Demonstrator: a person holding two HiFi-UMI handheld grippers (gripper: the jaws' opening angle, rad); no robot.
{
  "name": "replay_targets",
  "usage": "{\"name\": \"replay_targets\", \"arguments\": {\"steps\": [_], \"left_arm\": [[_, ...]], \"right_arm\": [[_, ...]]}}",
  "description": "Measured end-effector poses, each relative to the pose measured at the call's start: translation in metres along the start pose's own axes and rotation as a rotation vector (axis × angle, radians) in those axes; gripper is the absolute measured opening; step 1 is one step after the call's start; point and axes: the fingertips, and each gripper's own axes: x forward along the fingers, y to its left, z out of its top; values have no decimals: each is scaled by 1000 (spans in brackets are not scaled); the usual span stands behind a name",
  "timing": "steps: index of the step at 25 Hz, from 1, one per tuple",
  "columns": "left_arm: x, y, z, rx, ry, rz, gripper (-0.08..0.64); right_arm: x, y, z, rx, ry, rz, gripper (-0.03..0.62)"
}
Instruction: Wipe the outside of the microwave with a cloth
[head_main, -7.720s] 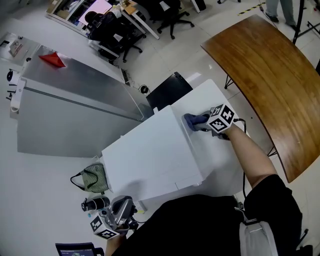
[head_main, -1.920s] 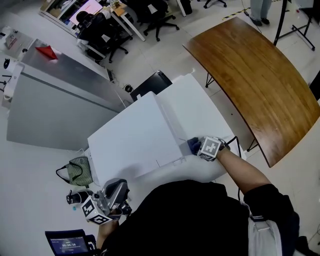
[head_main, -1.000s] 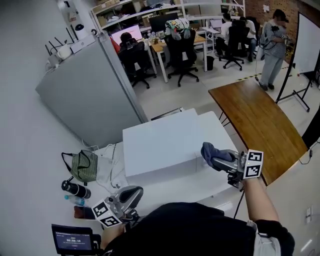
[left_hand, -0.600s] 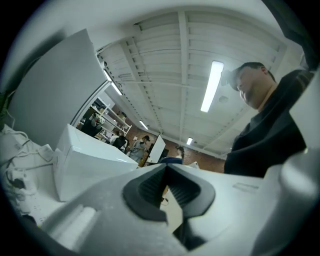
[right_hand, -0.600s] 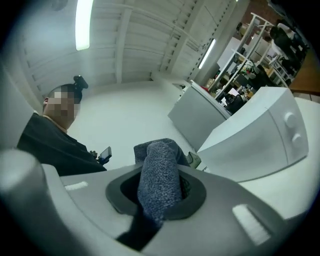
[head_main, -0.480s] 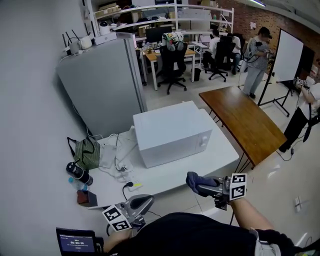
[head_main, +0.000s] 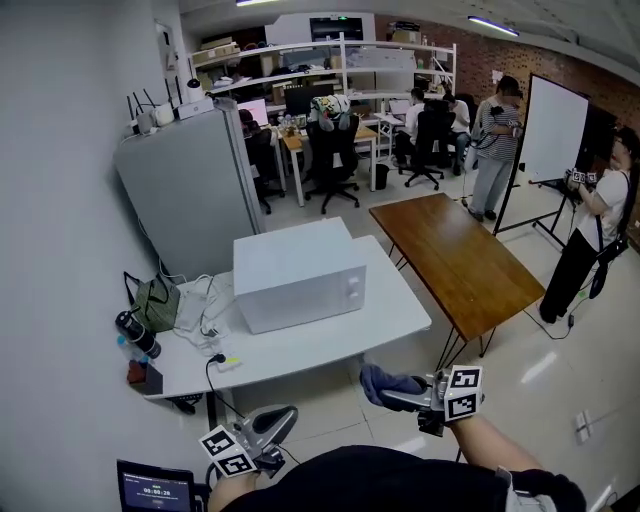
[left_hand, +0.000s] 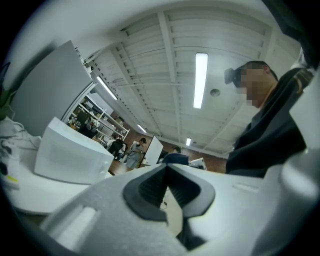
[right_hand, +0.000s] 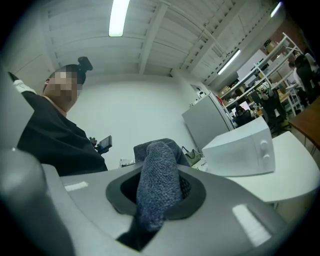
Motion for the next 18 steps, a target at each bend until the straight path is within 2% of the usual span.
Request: {"name": "replay_targets", "arguments": {"steps": [4,7,11,15,18], "left_arm": [[25,-48,-40,-29,19,11,3],[26,-73,-42,-4,14,30,3],[3,-83,-25,26,-17,40,3],[-27,-91,-30,-12,-36,44,3],[-47,-97,-33,-9,-32,57,3]], "right_arm": [[-57,7,-34,4,24,-36,57],[-72,17,-44,10,28,-46,55],[-53,36,-43,-40,47,-56,55],[-25,56,-49,-60,73,-47,55],[-1,70,-56,-75,105,-24,55]]}}
